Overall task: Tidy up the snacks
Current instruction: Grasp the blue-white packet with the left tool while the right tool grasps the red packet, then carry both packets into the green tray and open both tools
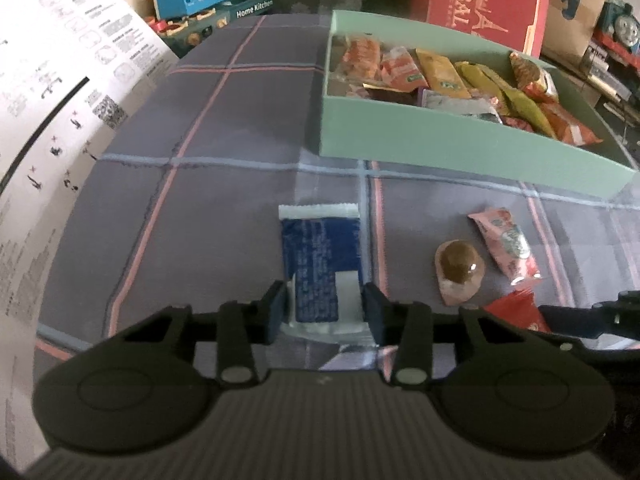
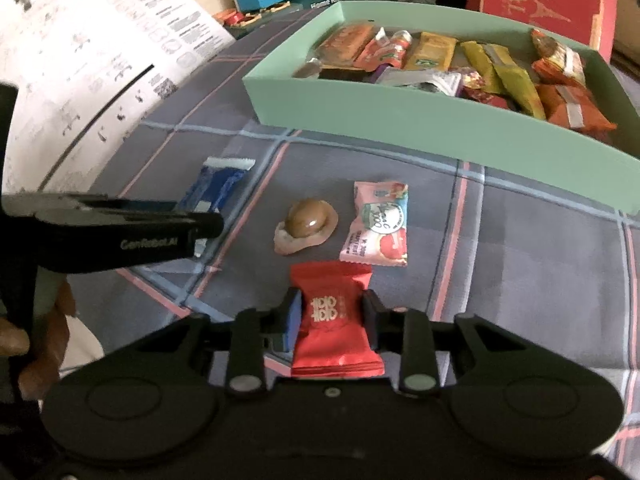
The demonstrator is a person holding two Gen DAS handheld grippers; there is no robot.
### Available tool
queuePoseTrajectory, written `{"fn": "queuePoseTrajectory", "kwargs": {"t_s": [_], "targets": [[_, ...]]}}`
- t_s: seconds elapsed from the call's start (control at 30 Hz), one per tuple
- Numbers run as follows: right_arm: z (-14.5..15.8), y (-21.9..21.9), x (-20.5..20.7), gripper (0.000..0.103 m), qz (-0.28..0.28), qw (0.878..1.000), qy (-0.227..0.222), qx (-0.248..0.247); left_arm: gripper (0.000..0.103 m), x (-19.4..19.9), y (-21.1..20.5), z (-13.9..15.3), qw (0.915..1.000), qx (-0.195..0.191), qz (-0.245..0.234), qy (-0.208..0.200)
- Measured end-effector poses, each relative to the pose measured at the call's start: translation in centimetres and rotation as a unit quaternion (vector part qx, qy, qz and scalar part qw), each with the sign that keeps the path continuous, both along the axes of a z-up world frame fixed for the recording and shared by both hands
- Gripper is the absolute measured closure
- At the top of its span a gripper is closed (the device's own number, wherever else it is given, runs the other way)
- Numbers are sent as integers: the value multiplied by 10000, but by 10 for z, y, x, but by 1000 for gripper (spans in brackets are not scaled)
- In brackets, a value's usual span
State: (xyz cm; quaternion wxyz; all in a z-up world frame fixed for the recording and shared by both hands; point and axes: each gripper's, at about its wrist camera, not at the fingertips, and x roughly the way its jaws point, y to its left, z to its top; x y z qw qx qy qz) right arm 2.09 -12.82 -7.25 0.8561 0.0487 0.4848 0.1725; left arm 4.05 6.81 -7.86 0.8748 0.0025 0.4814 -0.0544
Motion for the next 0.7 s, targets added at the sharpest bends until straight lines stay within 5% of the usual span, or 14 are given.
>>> {"fn": "queuePoseTrajectory", "kwargs": {"t_s": [0.17, 0.23, 0.43, 0.5, 0.57, 0.7], "targets": [[8, -8, -5, 79, -40, 9999, -104, 95, 62, -4, 4, 8, 9998, -197, 52, -10], [11, -10, -7, 92, -54, 9998, -135, 129, 62, -6, 3, 12, 9997, -230, 52, -44], [9, -11, -10, 91, 28, 10000, -32, 73, 62, -10, 4, 14, 9996, -276, 71, -49], [9, -12, -11, 85, 18, 9999, 6, 113, 62, -11, 7, 13, 9994, -335, 102, -13], [10, -13, -13, 64, -9, 9999, 3, 137, 62, -13, 10, 12, 9993, -361, 130, 26], [9, -8, -14, 62, 49, 9999, 11, 93, 62, -14, 15, 10, 9989, -436, 186, 50]]}}
